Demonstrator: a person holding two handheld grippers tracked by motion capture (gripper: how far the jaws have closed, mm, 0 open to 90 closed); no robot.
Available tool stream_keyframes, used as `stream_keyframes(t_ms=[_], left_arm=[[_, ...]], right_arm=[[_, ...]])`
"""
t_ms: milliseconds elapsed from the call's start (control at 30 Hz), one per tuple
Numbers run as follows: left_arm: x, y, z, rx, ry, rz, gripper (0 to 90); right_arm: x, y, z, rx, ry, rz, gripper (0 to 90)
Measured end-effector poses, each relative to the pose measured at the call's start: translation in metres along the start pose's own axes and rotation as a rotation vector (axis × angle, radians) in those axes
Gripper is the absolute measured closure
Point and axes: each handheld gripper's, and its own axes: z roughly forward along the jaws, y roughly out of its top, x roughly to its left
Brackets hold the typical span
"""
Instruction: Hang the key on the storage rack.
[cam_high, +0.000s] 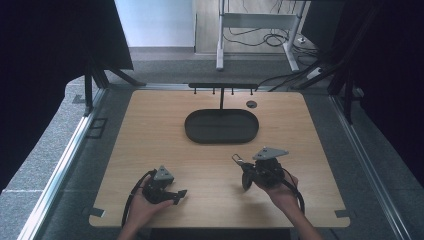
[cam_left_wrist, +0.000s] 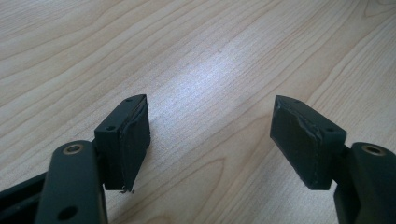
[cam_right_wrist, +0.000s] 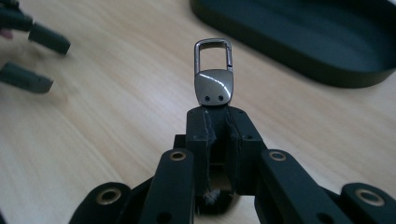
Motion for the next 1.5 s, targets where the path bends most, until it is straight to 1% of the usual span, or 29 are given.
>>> stream_keyframes(t_ms=[133,233,333,733,900,1033,1167,1367,1500], left_arm=[[0.0,0.0,0.0,-0.001,-0.001,0.0,29.3],[0.0,0.0,0.0,0.001,-0.001,0.0,29.3],[0.0,0.0,0.001,0.004,-0.001,0.002,29.3],[0.001,0.0,0.0,0.001,-0.002,0.002,29.3],[0.001,0.0,0.0,0.002,-0.004,0.003,29.3],[0.001,0.0,0.0,0.002,-0.004,-0.001,29.3],[0.001,0.0,0.0,0.002,0.0,-0.003,29.3],[0.001,0.0,-0.001,-0.002,0.002,-0.002,29.3],[0.001,0.0,-0.001,-0.003,0.001,-0.003,29.3]], right_arm=[[-0.003,0.002,-0.004,-0.035,-0.013,0.017,80.3],[-0.003,0.004,-0.006,-0.057,-0.025,0.016,80.3],[-0.004,0.005,-0.007,-0.056,-0.029,0.012,80.3],[-0.01,0.01,-0.008,-0.065,-0.036,0.022,80.3],[-0.013,0.013,-0.008,-0.079,-0.038,0.035,80.3],[-0.015,0.018,-0.009,-0.086,-0.041,0.033,80.3],[-0.017,0.024,-0.011,-0.106,-0.051,0.042,80.3],[-0.02,0.031,-0.012,-0.115,-0.058,0.044,80.3],[-0.023,0.032,-0.012,-0.133,-0.053,0.06,80.3]])
